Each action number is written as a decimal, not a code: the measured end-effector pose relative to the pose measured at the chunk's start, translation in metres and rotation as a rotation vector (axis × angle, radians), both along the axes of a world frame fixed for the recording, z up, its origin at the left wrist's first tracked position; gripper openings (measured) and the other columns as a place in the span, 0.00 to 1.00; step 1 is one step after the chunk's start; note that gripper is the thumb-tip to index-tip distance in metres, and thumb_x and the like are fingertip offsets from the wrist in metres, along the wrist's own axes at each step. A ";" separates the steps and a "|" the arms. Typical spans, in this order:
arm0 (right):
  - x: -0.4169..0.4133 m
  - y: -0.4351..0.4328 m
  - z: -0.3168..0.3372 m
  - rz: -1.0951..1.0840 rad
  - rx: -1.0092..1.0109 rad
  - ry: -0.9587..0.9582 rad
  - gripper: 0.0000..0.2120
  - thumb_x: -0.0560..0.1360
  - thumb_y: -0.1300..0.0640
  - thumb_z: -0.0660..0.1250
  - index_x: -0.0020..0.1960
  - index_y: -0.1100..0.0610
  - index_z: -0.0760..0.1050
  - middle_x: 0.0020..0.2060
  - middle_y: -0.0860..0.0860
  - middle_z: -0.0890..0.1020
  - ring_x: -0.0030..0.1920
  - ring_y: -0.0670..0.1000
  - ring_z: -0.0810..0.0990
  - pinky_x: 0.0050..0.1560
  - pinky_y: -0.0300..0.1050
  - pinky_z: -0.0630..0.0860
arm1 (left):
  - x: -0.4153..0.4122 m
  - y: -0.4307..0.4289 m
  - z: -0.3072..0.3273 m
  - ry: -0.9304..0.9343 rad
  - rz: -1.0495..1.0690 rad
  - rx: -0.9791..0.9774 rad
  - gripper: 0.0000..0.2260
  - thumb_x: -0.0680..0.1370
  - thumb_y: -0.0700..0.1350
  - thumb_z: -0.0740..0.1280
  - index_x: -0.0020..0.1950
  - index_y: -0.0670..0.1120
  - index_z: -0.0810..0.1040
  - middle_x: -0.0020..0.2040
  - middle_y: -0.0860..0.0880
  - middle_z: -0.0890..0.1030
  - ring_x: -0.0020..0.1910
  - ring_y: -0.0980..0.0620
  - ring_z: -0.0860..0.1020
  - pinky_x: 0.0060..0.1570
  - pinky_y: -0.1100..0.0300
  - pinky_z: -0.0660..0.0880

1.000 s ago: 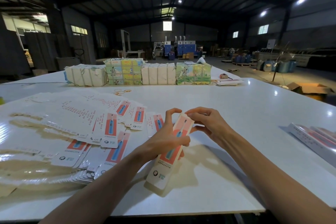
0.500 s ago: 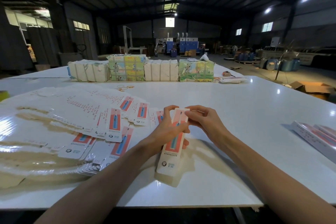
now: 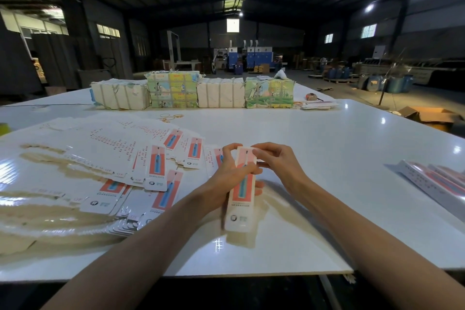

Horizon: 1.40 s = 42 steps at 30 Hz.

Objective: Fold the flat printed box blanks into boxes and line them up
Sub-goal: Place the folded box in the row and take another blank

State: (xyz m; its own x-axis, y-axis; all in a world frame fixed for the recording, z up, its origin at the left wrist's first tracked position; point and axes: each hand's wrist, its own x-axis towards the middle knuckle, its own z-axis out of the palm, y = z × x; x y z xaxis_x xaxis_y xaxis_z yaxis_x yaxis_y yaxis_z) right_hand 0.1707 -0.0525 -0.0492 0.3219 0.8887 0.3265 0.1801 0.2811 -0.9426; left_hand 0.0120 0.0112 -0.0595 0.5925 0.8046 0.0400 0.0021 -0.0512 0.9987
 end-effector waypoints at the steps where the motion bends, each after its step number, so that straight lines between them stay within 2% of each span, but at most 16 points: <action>1: -0.003 0.001 -0.001 -0.034 -0.039 -0.044 0.12 0.83 0.56 0.69 0.64 0.60 0.82 0.57 0.54 0.87 0.55 0.53 0.87 0.59 0.50 0.85 | 0.001 0.000 -0.001 -0.024 0.022 -0.024 0.35 0.75 0.45 0.79 0.70 0.65 0.61 0.62 0.42 0.80 0.47 0.41 0.88 0.47 0.46 0.86; 4: -0.008 -0.002 -0.001 -0.156 -0.145 -0.205 0.20 0.85 0.47 0.66 0.74 0.52 0.72 0.66 0.51 0.79 0.57 0.47 0.81 0.41 0.32 0.80 | 0.004 0.002 0.004 -0.185 0.140 -0.098 0.33 0.80 0.40 0.75 0.73 0.61 0.58 0.65 0.41 0.79 0.49 0.44 0.87 0.50 0.45 0.85; 5: -0.009 -0.004 0.002 -0.153 -0.177 -0.268 0.23 0.84 0.43 0.66 0.75 0.51 0.69 0.66 0.52 0.78 0.57 0.48 0.81 0.38 0.31 0.79 | 0.003 0.003 0.006 -0.253 0.179 -0.140 0.32 0.81 0.37 0.72 0.74 0.60 0.58 0.66 0.41 0.78 0.51 0.43 0.86 0.53 0.43 0.84; 7: -0.015 -0.007 0.008 -0.063 -0.241 -0.398 0.34 0.80 0.36 0.69 0.78 0.49 0.62 0.66 0.52 0.76 0.57 0.51 0.82 0.44 0.39 0.82 | 0.000 0.003 0.011 -0.424 0.196 -0.282 0.29 0.83 0.37 0.68 0.77 0.57 0.59 0.71 0.39 0.74 0.61 0.37 0.82 0.62 0.34 0.79; 9: -0.025 -0.009 0.013 0.017 -0.274 -0.576 0.43 0.74 0.35 0.76 0.80 0.47 0.59 0.65 0.50 0.75 0.52 0.48 0.83 0.43 0.40 0.82 | -0.003 0.000 0.015 -0.528 0.128 -0.382 0.25 0.86 0.45 0.65 0.81 0.55 0.61 0.76 0.39 0.71 0.71 0.34 0.75 0.69 0.31 0.73; 11: -0.033 -0.010 0.013 -0.019 -0.269 -0.719 0.40 0.73 0.40 0.78 0.77 0.50 0.63 0.64 0.51 0.77 0.52 0.48 0.82 0.46 0.42 0.82 | -0.005 -0.003 0.020 -0.442 0.035 -0.375 0.25 0.86 0.56 0.62 0.83 0.53 0.62 0.78 0.41 0.71 0.74 0.36 0.73 0.73 0.33 0.70; 14: -0.029 -0.019 0.010 -0.132 -0.268 -0.750 0.31 0.75 0.45 0.75 0.72 0.54 0.66 0.61 0.53 0.78 0.56 0.57 0.81 0.55 0.55 0.80 | -0.014 -0.008 0.029 -0.132 -0.013 -0.151 0.31 0.86 0.64 0.57 0.84 0.51 0.59 0.77 0.42 0.73 0.71 0.41 0.76 0.74 0.40 0.71; 17: -0.001 -0.039 0.007 -0.315 -0.354 -0.874 0.24 0.79 0.45 0.67 0.69 0.53 0.65 0.60 0.53 0.73 0.55 0.61 0.79 0.52 0.55 0.75 | -0.033 0.018 0.019 0.491 0.390 0.638 0.26 0.87 0.53 0.62 0.83 0.53 0.60 0.72 0.44 0.77 0.64 0.42 0.78 0.66 0.42 0.76; 19: 0.027 -0.054 0.003 -0.413 -0.466 -0.952 0.22 0.81 0.44 0.63 0.70 0.53 0.65 0.61 0.54 0.70 0.57 0.62 0.79 0.51 0.54 0.73 | -0.051 0.038 0.017 0.883 0.625 0.949 0.24 0.84 0.47 0.62 0.81 0.46 0.66 0.75 0.41 0.74 0.72 0.38 0.72 0.74 0.39 0.68; 22: 0.067 -0.076 -0.006 -0.592 -0.569 -1.143 0.22 0.83 0.46 0.61 0.72 0.57 0.66 0.65 0.56 0.71 0.63 0.60 0.75 0.51 0.54 0.73 | -0.076 0.059 0.018 1.318 0.759 0.763 0.29 0.84 0.53 0.60 0.82 0.40 0.63 0.82 0.34 0.60 0.81 0.32 0.57 0.81 0.38 0.52; 25: 0.100 -0.096 -0.012 -0.795 -0.666 -1.382 0.20 0.85 0.50 0.56 0.72 0.59 0.71 0.67 0.57 0.75 0.67 0.59 0.73 0.62 0.52 0.72 | -0.088 0.068 0.012 1.470 0.772 0.606 0.29 0.85 0.55 0.59 0.81 0.38 0.64 0.81 0.32 0.60 0.81 0.31 0.58 0.81 0.38 0.52; 29: 0.129 -0.119 -0.005 -0.853 -0.812 -1.482 0.20 0.86 0.53 0.56 0.74 0.59 0.71 0.69 0.56 0.73 0.72 0.58 0.70 0.70 0.54 0.68 | -0.088 0.068 0.005 1.489 0.728 0.719 0.19 0.84 0.49 0.60 0.70 0.41 0.75 0.68 0.37 0.76 0.68 0.37 0.73 0.69 0.45 0.69; 32: 0.148 -0.144 0.000 -0.908 -0.863 -1.500 0.20 0.86 0.53 0.56 0.75 0.58 0.70 0.70 0.56 0.74 0.71 0.57 0.72 0.72 0.53 0.70 | -0.084 0.063 0.009 1.478 0.688 0.718 0.18 0.83 0.46 0.63 0.71 0.42 0.74 0.70 0.36 0.73 0.70 0.34 0.71 0.71 0.41 0.69; 35: 0.163 -0.166 0.005 -0.954 -0.971 -1.516 0.19 0.85 0.52 0.58 0.74 0.56 0.70 0.68 0.55 0.75 0.70 0.56 0.73 0.70 0.51 0.72 | -0.081 0.061 0.014 1.385 0.671 0.632 0.25 0.84 0.44 0.65 0.79 0.40 0.65 0.78 0.28 0.62 0.76 0.28 0.64 0.75 0.38 0.65; 39: 0.172 -0.180 0.010 -1.014 -1.057 -1.510 0.18 0.83 0.52 0.61 0.71 0.56 0.73 0.65 0.55 0.77 0.66 0.56 0.74 0.67 0.51 0.73 | -0.081 0.059 0.022 1.235 0.624 0.561 0.39 0.81 0.48 0.70 0.82 0.36 0.52 0.73 0.28 0.67 0.73 0.29 0.65 0.72 0.39 0.65; 42: 0.163 -0.173 0.011 -1.011 -0.997 -1.532 0.19 0.83 0.49 0.62 0.71 0.55 0.73 0.67 0.54 0.75 0.69 0.56 0.73 0.71 0.55 0.70 | -0.081 0.058 0.025 1.146 0.625 0.505 0.49 0.78 0.54 0.76 0.83 0.37 0.47 0.76 0.28 0.63 0.76 0.29 0.62 0.77 0.38 0.59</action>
State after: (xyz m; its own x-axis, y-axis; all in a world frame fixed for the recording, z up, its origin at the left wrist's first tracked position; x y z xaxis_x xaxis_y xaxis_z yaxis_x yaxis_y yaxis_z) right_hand 0.3336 -0.2251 -0.0380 0.6938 0.6168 0.3719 0.5126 -0.7856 0.3466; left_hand -0.0688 0.0688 -0.0347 0.0458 0.9884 0.1446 0.9498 -0.0879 0.3002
